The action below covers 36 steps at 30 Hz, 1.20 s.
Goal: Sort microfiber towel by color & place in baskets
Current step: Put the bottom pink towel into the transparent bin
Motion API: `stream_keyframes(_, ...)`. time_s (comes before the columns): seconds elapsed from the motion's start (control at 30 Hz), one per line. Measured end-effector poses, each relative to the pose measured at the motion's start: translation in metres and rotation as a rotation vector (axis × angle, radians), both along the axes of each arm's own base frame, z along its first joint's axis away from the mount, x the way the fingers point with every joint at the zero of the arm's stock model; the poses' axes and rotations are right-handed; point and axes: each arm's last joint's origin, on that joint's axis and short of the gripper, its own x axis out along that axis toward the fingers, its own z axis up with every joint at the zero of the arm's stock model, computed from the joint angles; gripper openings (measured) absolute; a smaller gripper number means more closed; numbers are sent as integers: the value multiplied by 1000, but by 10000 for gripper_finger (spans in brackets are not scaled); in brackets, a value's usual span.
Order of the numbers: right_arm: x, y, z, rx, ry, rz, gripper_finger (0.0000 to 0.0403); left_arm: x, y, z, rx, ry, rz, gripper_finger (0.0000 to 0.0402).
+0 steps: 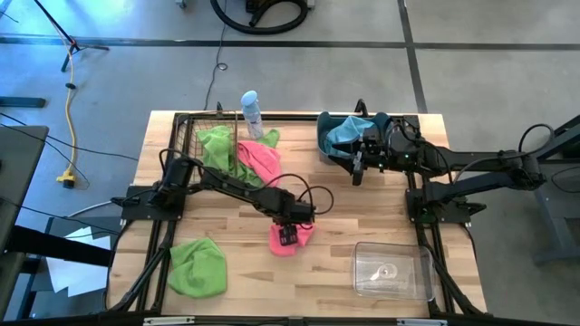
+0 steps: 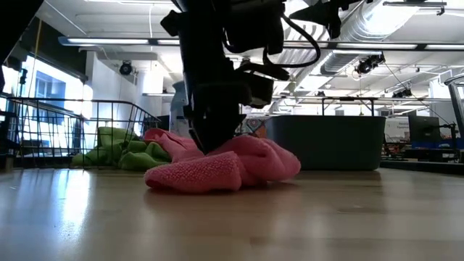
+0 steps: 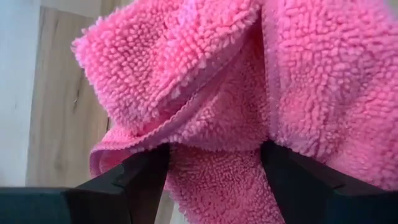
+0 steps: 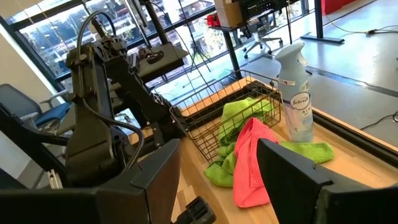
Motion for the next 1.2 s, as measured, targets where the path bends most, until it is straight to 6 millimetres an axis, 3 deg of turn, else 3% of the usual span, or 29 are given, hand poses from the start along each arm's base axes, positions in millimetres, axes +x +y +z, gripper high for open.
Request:
stream_keyframes(0.1,0,0,0,0,0,0,209,-1,0,-1,3,12,-15,202)
stream_keyframes(0.23,0,0,0,-1,1,0,209,-3,-1,3,5,18,-75,56)
stream_keyframes(0.3,0,0,0,-1,1,0,209,-4,0,7,5,11,-79,19)
stream_keyframes(0.47,0,0,-1,0,7,-2,209,-10,5,28,58,-20,-98,4)
stream_keyframes(0.67,-1,0,0,0,4,-2,209,-32,11,100,95,-158,-101,2)
stream_keyframes(0.97,-2,1,10,-4,-90,31,209,-106,31,211,245,-420,51,1)
stream_keyframes(1.2,-2,2,24,-18,-234,71,209,-166,44,272,334,-687,198,0)
